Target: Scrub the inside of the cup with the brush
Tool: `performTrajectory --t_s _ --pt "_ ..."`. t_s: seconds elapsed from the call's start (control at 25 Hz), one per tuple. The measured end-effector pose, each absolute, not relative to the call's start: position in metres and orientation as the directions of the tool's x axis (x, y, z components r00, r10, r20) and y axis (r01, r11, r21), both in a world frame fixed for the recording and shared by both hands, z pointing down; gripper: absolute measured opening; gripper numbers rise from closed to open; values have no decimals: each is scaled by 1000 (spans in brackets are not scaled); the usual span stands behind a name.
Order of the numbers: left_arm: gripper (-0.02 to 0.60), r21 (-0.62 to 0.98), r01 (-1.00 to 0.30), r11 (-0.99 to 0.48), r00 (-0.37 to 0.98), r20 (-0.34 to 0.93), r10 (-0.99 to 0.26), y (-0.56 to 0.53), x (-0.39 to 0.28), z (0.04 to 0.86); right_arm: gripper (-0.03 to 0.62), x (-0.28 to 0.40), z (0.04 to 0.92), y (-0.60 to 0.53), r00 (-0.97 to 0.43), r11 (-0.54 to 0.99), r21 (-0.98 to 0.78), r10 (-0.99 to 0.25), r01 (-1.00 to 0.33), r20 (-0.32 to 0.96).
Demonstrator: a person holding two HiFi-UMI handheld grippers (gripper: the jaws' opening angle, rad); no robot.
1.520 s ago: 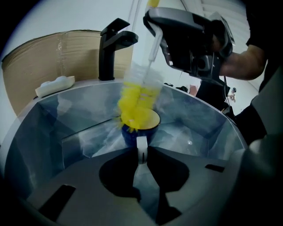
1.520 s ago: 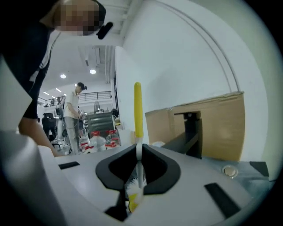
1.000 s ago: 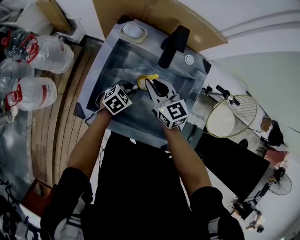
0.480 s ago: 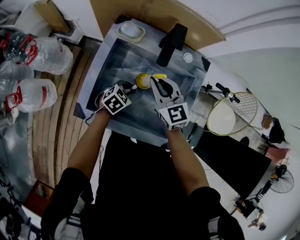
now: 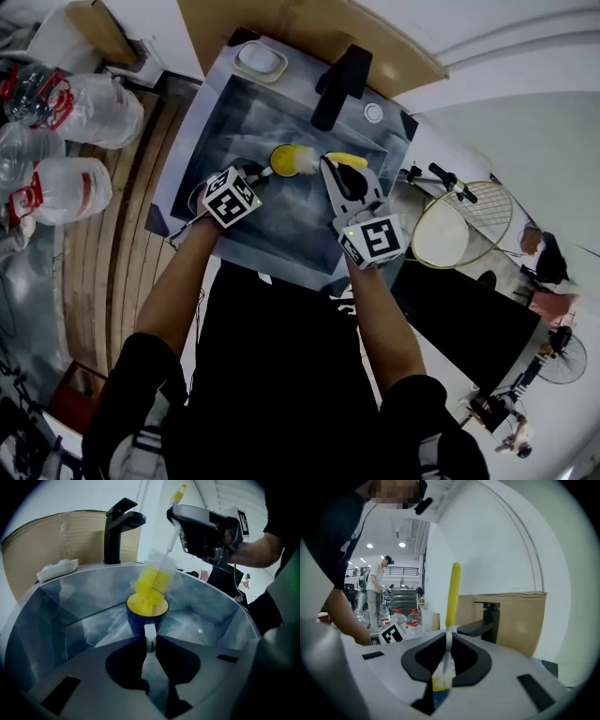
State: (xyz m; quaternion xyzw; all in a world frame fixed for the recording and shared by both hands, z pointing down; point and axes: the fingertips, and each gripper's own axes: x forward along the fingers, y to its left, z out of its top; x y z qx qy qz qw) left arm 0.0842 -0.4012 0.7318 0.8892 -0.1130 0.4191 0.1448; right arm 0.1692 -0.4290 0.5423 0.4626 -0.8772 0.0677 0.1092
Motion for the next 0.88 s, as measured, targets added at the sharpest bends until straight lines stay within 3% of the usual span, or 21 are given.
performTrajectory --t_s 0.52,0.88 --pt "75 164 -326 -931 613 786 -76 -402 83 732 40 140 605 -416 -575 601 -83 -702 -795 420" --pt "75 183 -349 -919 610 789 -75 -402 84 732 41 145 544 -393 -635 614 -173 -714 -770 296"
